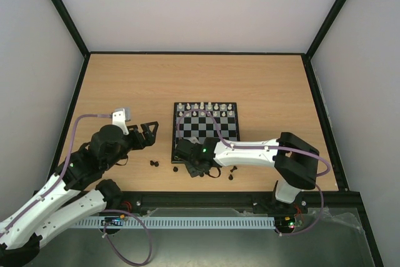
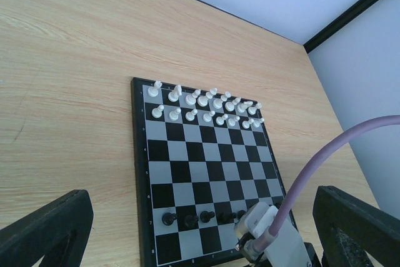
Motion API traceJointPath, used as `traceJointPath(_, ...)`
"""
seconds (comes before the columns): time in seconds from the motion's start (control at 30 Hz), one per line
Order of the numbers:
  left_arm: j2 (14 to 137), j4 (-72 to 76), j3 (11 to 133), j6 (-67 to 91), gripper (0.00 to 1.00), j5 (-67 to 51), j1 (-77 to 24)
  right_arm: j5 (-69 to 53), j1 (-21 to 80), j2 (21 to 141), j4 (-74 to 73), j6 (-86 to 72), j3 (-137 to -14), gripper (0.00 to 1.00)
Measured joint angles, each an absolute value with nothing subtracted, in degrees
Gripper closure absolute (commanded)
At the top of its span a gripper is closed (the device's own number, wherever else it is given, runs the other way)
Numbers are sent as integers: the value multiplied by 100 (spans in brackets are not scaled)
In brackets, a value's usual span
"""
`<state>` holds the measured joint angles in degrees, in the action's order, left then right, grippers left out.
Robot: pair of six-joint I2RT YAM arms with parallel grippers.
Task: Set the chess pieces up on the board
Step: Pick up the chess piece at the center of the board.
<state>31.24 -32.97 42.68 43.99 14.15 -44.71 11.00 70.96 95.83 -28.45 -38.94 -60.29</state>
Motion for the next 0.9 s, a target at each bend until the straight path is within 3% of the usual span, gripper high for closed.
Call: traceJointPath(0.9,3273,-3293,4268,4394,1,1409,-4471,1702,6895,9024,-3503,-3844,-6593,88)
